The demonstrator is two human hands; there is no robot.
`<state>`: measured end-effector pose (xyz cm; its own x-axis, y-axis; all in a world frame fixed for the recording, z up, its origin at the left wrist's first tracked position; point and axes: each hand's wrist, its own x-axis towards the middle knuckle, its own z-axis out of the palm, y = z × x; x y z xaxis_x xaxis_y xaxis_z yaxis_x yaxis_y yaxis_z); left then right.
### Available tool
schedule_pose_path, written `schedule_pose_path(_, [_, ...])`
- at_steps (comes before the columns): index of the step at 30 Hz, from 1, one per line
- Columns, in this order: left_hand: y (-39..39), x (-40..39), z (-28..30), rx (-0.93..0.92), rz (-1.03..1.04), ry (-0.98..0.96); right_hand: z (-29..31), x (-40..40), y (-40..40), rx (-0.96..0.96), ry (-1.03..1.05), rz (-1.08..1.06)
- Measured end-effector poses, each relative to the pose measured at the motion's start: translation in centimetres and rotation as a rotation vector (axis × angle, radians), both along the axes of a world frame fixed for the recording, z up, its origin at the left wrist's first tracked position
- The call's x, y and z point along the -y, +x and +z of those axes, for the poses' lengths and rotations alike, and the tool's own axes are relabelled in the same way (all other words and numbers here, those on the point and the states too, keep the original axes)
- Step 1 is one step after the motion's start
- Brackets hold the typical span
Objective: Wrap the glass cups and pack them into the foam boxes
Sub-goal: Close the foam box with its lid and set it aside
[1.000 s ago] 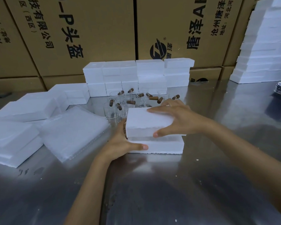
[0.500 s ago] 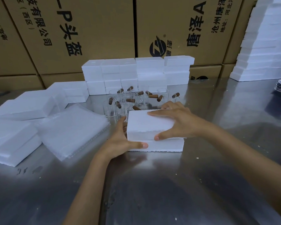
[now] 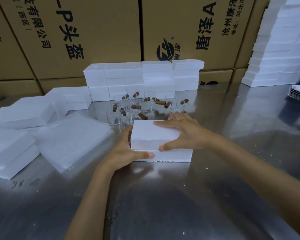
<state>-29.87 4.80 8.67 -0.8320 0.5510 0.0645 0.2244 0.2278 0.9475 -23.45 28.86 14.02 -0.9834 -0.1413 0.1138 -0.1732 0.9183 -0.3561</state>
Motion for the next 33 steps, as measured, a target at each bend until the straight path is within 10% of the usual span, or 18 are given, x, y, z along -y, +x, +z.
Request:
schedule_pose_path(10, [0.6, -0.4, 1.2, 0.295, 0.091, 0.259, 0.1, 0.1, 0.4, 0.055, 0.033, -0.01])
schedule_pose_path(33, [0.5, -1.2, 1.5, 0.258, 0.194, 0.235, -0.2, 1.9, 2.2, 0.004, -0.085, -0.117])
